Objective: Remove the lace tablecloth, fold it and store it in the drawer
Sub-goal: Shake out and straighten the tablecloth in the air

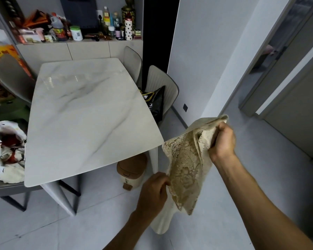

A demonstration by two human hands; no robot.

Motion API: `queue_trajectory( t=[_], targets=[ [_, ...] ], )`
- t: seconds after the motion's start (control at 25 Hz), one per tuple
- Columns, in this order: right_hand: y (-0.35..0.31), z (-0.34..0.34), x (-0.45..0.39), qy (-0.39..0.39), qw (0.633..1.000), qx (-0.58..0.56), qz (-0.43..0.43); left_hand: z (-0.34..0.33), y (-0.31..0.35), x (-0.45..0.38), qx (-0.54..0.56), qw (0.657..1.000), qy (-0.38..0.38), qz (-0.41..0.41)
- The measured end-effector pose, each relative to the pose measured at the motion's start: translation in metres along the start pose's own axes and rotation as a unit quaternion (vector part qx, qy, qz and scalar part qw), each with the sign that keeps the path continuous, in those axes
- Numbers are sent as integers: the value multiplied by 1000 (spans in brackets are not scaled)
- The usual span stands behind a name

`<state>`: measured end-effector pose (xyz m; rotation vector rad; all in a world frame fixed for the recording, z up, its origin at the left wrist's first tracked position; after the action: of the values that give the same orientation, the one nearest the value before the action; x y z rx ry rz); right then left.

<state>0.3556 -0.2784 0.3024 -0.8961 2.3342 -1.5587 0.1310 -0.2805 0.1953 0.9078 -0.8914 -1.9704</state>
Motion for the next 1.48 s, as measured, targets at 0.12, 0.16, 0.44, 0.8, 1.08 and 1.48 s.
queue_trajectory(
  t=[0.12,0.16,0.44,0.8,1.08,1.48],
  targets=[
    [3,-7,6,1,995,84,44,-13,14,10,28,996,-45,65],
    [5,-9,7,5,993,103,56,-21,14,13,42,990,-74,108],
    [3,-19,27,-28,927,323,189,-36,18,0,14,969,-71,238],
    [-9,-7,-3,-128,970,190,82,25,-29,-5,173,972,29,157],
    [-12,-3,-22,-251,939,223,78,80,-70,-28,187,960,60,200],
    [8,24,-53,-307,888,340,45,154,-9,-104,168,984,-10,55]
  ],
)
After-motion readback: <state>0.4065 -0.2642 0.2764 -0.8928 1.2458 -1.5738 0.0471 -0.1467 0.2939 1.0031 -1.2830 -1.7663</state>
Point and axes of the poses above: each hand's wrist, its own x-axis away from the middle knuckle, its own z-axis out of the back of the hand, y = z × x, the point moved 8 cm from there along -x, towards the middle knuckle, and after that the axes turned 4 degrees about z, right-handed, at the moved point
